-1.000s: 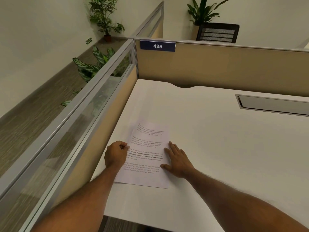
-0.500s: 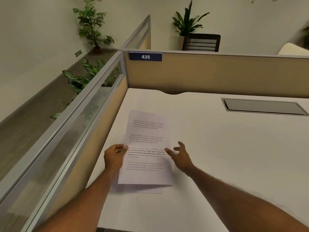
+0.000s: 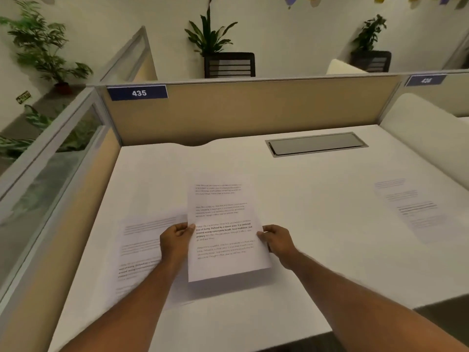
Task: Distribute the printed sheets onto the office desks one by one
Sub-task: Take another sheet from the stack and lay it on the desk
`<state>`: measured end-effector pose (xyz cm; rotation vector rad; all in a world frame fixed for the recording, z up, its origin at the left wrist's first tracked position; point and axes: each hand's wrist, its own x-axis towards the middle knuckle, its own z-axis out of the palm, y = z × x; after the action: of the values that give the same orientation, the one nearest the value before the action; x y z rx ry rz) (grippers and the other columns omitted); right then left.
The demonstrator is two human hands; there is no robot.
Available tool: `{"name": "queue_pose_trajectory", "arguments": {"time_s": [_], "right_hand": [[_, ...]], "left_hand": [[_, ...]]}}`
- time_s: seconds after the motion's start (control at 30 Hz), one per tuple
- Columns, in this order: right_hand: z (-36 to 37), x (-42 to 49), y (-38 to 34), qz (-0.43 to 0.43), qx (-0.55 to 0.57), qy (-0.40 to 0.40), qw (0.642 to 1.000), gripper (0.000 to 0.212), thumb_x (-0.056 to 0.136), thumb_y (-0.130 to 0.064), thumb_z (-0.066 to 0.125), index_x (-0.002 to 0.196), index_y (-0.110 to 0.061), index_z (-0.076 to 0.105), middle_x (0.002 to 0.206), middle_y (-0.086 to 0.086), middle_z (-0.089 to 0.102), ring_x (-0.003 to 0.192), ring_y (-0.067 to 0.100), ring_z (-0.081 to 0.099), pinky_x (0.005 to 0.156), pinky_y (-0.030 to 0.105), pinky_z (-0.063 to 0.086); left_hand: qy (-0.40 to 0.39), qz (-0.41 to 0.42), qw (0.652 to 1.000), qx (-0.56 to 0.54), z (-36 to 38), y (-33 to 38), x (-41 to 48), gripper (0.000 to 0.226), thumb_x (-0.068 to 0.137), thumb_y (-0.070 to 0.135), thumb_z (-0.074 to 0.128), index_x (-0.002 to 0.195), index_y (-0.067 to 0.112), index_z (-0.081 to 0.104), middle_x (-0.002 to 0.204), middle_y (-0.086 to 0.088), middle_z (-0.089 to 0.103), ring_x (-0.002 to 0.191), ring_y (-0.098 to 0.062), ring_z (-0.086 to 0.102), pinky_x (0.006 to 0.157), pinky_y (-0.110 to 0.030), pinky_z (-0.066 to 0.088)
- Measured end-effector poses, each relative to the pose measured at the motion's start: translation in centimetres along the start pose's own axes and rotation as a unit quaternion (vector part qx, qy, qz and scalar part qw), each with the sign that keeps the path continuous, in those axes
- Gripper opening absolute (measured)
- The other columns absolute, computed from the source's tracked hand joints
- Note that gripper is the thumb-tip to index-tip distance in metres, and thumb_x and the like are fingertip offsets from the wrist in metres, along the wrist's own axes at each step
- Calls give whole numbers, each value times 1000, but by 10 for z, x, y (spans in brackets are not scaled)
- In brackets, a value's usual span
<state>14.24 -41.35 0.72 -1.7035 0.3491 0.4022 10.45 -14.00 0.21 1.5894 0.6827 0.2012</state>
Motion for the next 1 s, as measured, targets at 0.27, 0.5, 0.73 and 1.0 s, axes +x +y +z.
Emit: {"name": "queue_pose_trajectory", "arguments": {"time_s": [0.27, 0.5, 0.73, 1.0], "right_hand": [[-111, 20, 15, -21, 24, 45, 998, 12, 88, -4, 65, 98, -2, 70, 92, 14, 74, 77, 21, 67, 83, 40, 57], [-213, 47, 25, -21, 8, 57, 998, 13, 88, -5, 65, 100, -3, 70, 90, 12, 74, 78, 22, 68, 84, 40, 57], [-294, 62, 39, -14, -33, 83, 996, 12, 87, -10, 68, 98, -6, 71, 95, 16, 75, 92, 33, 71, 88, 46, 58], [-337, 65, 49, -19, -90, 133, 987, 17, 88, -16, 68, 104, -10, 70, 89, 5, 71, 87, 25, 67, 82, 36, 54]], "left_hand": [[-54, -16, 998, 15, 111, 4, -35, 28, 85, 20, 75, 108, 6, 66, 102, -13, 74, 93, -29, 71, 88, -48, 58], [-85, -30, 994, 60, 210, 10, -67, 12, 91, 15, 68, 102, 11, 70, 92, -8, 76, 88, -30, 73, 84, -49, 60], [-124, -38, 984, 123, 285, 14, -102, 14, 89, 7, 67, 102, 8, 70, 84, -4, 75, 73, -20, 73, 58, -27, 58], [-149, 12, 955, 258, 332, 19, -108, 38, 84, 11, 73, 120, 2, 65, 96, -12, 74, 84, -27, 72, 86, -41, 58]]}}
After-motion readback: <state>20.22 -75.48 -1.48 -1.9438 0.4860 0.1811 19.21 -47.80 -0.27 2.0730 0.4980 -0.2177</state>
